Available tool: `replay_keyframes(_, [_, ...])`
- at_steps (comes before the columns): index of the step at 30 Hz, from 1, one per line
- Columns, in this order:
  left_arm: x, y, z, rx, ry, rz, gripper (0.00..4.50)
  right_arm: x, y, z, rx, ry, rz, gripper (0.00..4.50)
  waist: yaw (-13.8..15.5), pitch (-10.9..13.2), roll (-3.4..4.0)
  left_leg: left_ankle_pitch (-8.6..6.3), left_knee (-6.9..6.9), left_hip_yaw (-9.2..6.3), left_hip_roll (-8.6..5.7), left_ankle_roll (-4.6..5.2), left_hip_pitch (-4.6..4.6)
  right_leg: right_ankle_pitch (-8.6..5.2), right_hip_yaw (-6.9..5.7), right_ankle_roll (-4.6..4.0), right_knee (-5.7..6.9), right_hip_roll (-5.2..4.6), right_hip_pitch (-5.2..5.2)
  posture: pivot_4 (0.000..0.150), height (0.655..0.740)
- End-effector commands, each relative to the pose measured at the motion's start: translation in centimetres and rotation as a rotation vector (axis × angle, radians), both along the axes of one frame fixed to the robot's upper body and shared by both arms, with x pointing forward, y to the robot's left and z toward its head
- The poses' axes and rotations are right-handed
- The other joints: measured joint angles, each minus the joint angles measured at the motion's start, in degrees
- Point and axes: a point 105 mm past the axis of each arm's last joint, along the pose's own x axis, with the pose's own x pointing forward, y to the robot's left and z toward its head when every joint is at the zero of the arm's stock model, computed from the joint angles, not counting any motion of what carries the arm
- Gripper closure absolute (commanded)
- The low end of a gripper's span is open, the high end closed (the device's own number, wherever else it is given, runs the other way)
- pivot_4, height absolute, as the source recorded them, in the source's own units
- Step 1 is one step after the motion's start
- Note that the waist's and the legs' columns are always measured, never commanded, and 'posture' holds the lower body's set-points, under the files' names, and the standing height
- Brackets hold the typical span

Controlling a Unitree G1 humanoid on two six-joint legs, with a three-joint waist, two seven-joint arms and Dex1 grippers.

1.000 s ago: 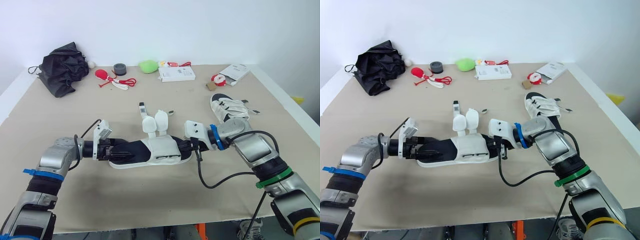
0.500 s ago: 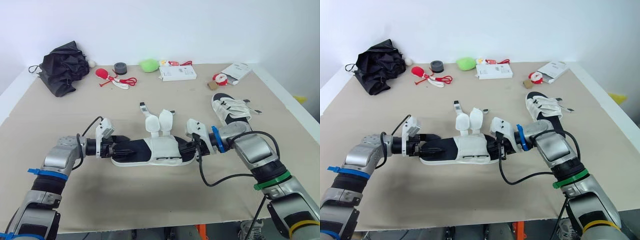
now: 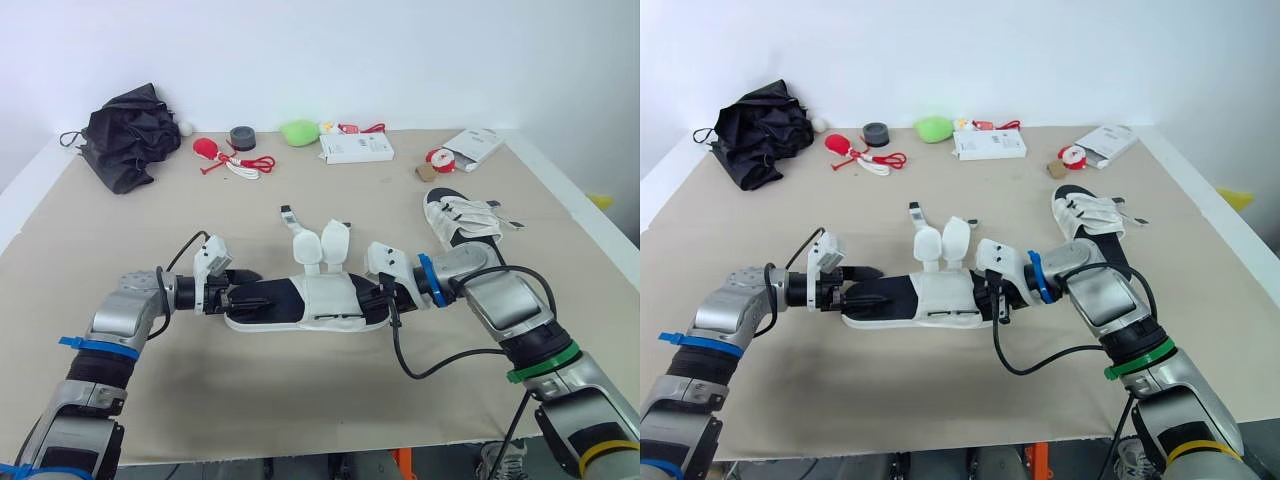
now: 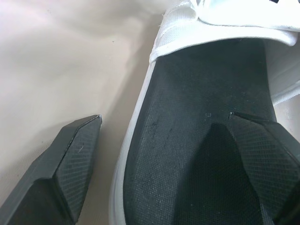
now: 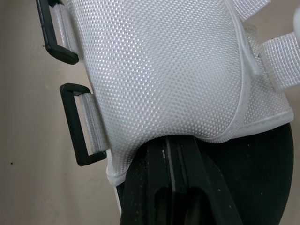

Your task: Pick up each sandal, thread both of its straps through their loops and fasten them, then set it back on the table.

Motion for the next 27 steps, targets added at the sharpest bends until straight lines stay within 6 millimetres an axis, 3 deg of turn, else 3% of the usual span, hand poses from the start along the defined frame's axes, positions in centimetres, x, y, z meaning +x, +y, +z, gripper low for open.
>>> replay_keyframes(1, [0.8, -2.2, 7.8, -0.258, -0.017, -0.052, 0.02, -1.1, -0.5, -3.5, -0.100, 0.097, -0.011, 4.50, 0.10, -0.01, -0.08, 0.01, 0.03, -0.02, -0.01, 0.01, -0.01, 0.01, -0.02, 0.02, 0.00, 0.00, 0.01, 0.150, 0.7400])
replay_keyframes(4, [0.8, -1.2, 10.6, -0.424, 0.181, -0.061, 0.02, -1.0, -0.4, -3.6, -0.097, 0.095, -0.010, 4.50, -0.28, 0.00, -0.27, 0.01, 0.05, -0.01, 0.01, 0.02, -0.01, 0.04, 0.00, 0.07, -0.01, 0.01, 0.03, 0.150, 0.7400])
replay_keyframes(6, [1.3, -0.4, 11.2, -0.508, 0.315, -0.019, 0.02, -0.9, -0.2, -3.5, -0.088, 0.092, -0.012, 4.50, -0.59, -0.02, -0.22, 0.00, -0.03, 0.00, 0.04, -0.01, 0.03, 0.13, 0.12, 0.33, -0.01, 0.38, 0.01, 0.150, 0.7400])
replay_keyframes(9, [2.5, 0.2, 9.1, -0.515, 0.471, 0.109, 0.02, -1.0, -0.1, -3.5, -0.083, 0.090, -0.010, 4.50, -0.54, -0.04, -0.19, -0.10, -0.14, -0.07, 0.12, -0.15, 0.14, -0.11, 0.18, 0.29, 0.04, 0.57, 0.06, 0.150, 0.7400])
replay_keyframes(15, [5.4, -1.5, 4.4, -0.604, 0.699, 0.337, 0.02, -1.2, 0.1, -3.6, -0.081, 0.086, -0.005, 4.50, -0.43, 0.00, -0.42, -0.07, -0.08, -0.11, 0.18, -0.22, 0.13, -0.07, 0.17, 0.32, 0.05, 0.57, 0.09, 0.150, 0.7400])
replay_keyframes(22, [9.8, -2.8, 1.3, -0.630, 0.741, 0.684, 0.02, -1.3, 0.2, -3.6, -0.084, 0.073, -0.005, 4.50, -0.43, -0.07, -0.38, -0.13, -0.13, -0.07, 0.26, -0.33, 0.22, -0.08, 0.32, 0.24, 0.05, 0.45, 0.10, 0.150, 0.7400])
replay_keyframes(27, [11.4, -4.5, 1.2, -0.657, 0.715, 0.790, 0.02, -1.4, 0.5, -3.6, -0.082, 0.071, -0.001, 4.50, -0.40, -0.15, -0.31, -0.13, -0.10, -0.04, 0.21, -0.39, 0.37, -0.06, 0.13, 0.26, 0.05, 0.46, 0.22, 0.150, 0.7400])
